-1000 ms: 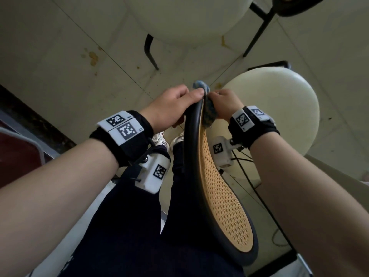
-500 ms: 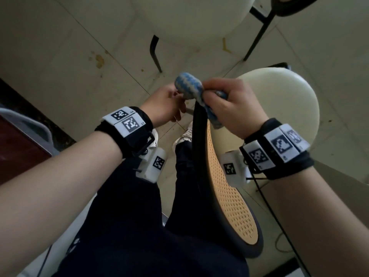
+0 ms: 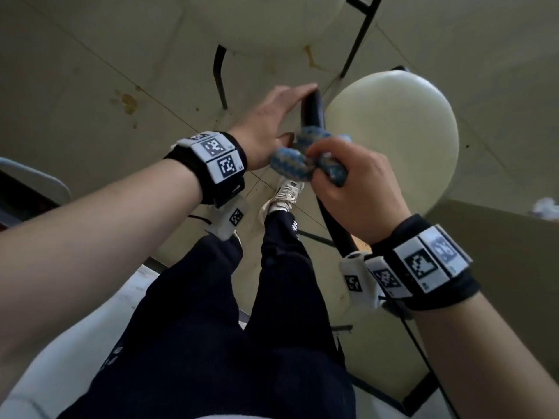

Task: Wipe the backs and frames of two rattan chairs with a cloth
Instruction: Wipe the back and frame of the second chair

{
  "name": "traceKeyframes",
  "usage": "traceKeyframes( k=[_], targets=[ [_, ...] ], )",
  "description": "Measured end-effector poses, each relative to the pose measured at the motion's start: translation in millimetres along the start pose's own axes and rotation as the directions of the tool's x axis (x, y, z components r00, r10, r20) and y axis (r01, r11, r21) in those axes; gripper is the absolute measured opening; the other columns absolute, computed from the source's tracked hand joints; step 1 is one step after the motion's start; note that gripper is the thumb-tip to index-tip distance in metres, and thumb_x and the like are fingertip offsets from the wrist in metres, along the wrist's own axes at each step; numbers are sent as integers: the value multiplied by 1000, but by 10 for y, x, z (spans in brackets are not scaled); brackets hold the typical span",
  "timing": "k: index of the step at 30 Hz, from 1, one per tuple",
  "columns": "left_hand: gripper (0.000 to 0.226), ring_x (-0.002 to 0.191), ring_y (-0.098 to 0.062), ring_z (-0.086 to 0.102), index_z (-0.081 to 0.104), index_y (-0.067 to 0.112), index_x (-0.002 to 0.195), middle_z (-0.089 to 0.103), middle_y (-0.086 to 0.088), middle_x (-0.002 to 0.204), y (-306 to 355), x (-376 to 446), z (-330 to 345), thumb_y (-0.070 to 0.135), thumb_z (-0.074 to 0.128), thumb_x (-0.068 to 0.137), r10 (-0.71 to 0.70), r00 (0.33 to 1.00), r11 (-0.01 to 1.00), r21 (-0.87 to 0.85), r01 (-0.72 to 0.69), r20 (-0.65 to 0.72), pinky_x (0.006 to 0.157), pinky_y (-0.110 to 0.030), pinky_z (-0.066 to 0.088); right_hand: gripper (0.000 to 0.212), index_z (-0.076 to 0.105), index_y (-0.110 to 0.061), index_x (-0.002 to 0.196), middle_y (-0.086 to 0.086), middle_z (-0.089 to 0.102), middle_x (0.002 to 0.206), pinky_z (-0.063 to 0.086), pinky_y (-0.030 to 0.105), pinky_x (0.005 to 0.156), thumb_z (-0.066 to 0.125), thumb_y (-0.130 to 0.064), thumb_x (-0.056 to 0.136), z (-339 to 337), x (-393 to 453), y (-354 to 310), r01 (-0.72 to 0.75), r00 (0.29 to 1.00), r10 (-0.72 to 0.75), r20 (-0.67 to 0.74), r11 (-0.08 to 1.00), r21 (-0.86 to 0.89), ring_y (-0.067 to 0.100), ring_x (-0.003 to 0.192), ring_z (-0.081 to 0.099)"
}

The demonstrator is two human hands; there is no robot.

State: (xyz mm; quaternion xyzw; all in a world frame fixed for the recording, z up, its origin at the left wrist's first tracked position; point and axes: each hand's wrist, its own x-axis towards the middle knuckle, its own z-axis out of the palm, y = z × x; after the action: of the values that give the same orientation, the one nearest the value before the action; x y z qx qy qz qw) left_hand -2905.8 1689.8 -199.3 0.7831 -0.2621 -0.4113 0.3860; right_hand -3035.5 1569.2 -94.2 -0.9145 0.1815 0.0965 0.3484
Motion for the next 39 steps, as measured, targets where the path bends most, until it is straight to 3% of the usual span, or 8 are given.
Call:
traceKeyframes(
  k=[5, 12, 17, 20, 23, 27, 32, 39],
  targets=[
    [84, 131, -30, 47, 33, 24, 154, 34, -11, 151, 18, -36, -43, 11, 72, 81, 162, 986, 975, 151, -165, 34, 107, -47, 45, 40, 50, -13, 126, -5, 48, 105, 33, 19, 76, 57, -32, 92, 128, 244, -21, -167, 982, 160, -96, 984, -68, 11, 88, 46],
    [84, 128, -27, 49, 36, 30, 149, 40, -8, 146, -24, 72, -58, -16, 46, 79, 143, 989, 974, 175, -145, 23, 104, -42, 48, 33, 56, -18, 125, 1, 46, 105, 43, 27, 74, 55, -32, 94, 232, 158, -162, -233, 964, 203, -174, 957, -174, 15, 83, 47],
    [100, 130, -21, 45, 31, 49, 142, 35, 2, 150, -144, 94, 2, -22, 48, 75, 115, 993, 988, 103, -117, 23, 97, -39, 54, 38, 56, -19, 127, -5, 44, 92, 29, 19, 58, 61, -28, 90, 251, -211, -163, -233, 965, 191, -182, 942, -244, 12, 74, 43],
    [101, 130, -20, 43, 33, 44, 146, 36, -2, 150, -173, 110, 42, -23, 51, 72, 129, 992, 990, 55, -129, 10, 99, -36, 51, 32, 55, -13, 117, -3, 44, 94, 25, 20, 56, 60, -33, 92, 280, -133, -201, -296, 952, 253, -172, 903, -312, 13, 74, 43],
    [101, 123, -23, 48, 33, 39, 148, 38, -5, 148, -176, 133, 39, -23, 52, 70, 149, 989, 987, 49, -150, 20, 95, -37, 51, 33, 54, -10, 111, 1, 47, 95, 34, 28, 63, 56, -37, 94, 278, 85, -246, -335, 942, 301, -148, 870, -361, 19, 76, 46],
    [102, 111, -19, 49, 26, 40, 152, 37, -4, 150, -213, 153, 33, -21, 48, 72, 122, 992, 983, 133, -123, 20, 82, -29, 46, 32, 56, -10, 112, 8, 53, 98, 36, 32, 66, 52, -37, 95, 232, 500, -243, -376, 925, 368, -92, 858, -349, 24, 78, 48],
    [83, 122, -26, 50, 31, 25, 150, 38, -3, 147, -234, 173, 67, -15, 49, 79, 49, 999, 988, 146, -50, 8, 97, -39, 49, 23, 57, -13, 109, 8, 60, 103, 39, 30, 68, 54, -29, 94, 248, 807, -235, -416, 908, 412, -76, 869, -269, 25, 82, 54],
    [106, 113, -23, 54, 22, 51, 145, 45, -3, 142, -349, 57, 101, -19, 51, 71, 143, 989, 979, 144, -147, 41, 89, -41, 53, 29, 53, -13, 111, 0, 53, 96, 37, 22, 60, 54, -36, 93, 280, 206, -240, -368, 930, 361, -75, 911, -187, 11, 71, 47]
  ],
)
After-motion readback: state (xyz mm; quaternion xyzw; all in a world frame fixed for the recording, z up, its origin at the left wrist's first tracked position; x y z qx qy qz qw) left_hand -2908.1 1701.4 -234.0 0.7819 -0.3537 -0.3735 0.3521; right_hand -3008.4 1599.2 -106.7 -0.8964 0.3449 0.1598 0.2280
